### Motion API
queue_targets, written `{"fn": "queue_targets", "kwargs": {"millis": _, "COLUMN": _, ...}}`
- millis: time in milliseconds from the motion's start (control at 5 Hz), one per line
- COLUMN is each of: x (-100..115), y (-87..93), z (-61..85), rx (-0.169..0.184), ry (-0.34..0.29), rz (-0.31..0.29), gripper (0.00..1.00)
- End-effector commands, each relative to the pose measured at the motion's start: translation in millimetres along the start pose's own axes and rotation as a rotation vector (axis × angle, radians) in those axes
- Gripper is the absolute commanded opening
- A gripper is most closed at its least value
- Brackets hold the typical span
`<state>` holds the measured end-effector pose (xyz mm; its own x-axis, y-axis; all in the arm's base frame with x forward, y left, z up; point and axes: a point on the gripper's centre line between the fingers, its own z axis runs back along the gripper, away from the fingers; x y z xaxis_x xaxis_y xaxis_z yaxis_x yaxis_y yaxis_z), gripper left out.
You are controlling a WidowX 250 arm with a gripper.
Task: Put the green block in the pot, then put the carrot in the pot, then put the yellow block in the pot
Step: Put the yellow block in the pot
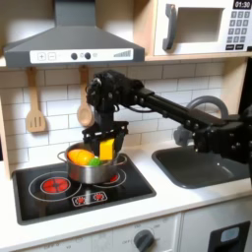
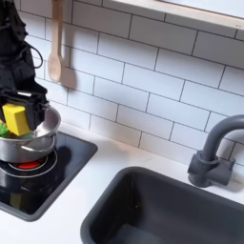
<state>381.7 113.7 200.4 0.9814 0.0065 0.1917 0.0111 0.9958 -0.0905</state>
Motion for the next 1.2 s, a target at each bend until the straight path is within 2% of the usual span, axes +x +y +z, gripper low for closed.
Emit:
{"fn": "queue_targets", "kwargs": {"millis": 0, "x": -1, "y": -3.2, "z": 2.3, "rx": -0.012, "ry": -0.010, "rz": -0.012, "gripper": 1.00}}
{"fn": "queue_targets", "kwargs": {"millis": 400, "x": -6, "y": -5.4, "z": 3.1, "rx": -0.017, "ry": -0.028, "rz": -0.022, "gripper": 1.00}}
{"fn": "queue_targets", "kwargs": {"millis": 600, "x": -17, "y": -6.8, "z": 5.6, "rx": -0.009, "ry": -0.024, "rz": -0.003, "gripper": 1.00}}
{"fn": "queue_targets", "kwargs": {"millis": 800, "x": -29, "y": -10.3, "z": 16.7, "rx": 0.001, "ry": -0.073, "rz": 0.008, "gripper": 1.00}}
{"fn": "queue_targets", "kwargs": {"millis": 1000, "x": -37, "y": -13.7, "z": 24.6, "rx": 0.009, "ry": -0.152, "rz": 0.009, "gripper": 1.00}}
